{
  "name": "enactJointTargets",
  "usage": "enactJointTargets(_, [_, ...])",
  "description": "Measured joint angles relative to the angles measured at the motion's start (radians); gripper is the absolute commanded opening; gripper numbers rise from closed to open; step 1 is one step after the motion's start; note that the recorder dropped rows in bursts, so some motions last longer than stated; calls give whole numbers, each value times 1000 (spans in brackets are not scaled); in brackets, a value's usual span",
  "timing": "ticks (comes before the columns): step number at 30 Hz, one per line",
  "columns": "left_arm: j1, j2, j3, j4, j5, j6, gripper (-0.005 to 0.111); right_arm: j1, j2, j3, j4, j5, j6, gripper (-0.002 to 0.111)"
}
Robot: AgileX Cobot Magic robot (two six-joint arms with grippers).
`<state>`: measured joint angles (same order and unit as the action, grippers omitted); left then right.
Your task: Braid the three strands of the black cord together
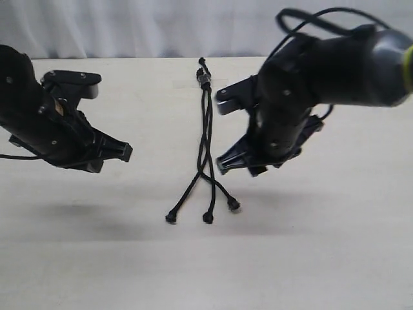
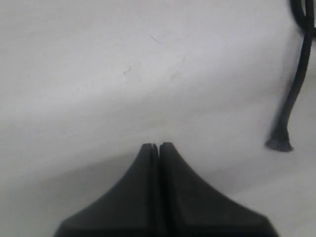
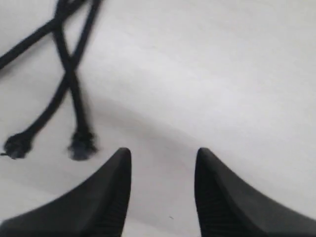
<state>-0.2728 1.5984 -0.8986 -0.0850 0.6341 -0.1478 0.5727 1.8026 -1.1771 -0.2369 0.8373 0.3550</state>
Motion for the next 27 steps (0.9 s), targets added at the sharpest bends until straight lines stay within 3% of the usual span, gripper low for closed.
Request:
enactJointTargets(3, [42,-88,0,-8,67,82,0,-98,-114,101,4,5,-22,4])
enactJointTargets(6, [157,-165,0,-101,191,205,0,-216,-220,217,4,11,-50,4])
enactJointTargets(10, [368,-260,2,-304,301,376,0,-351,-405,348,4,22,-71,4])
enactJointTargets(12, [420,-324,18,-378,300,432,0,-381,-514,403,4,23,-76,4])
enactJointTargets(20, [446,-807,262,-415,105,488,0,-389,-1036,552,76,-59,-80,4])
enactJointTargets(27, [446,-1102,494,-386,-53,492,0,-389,-1394,745,80,-309,-80,4])
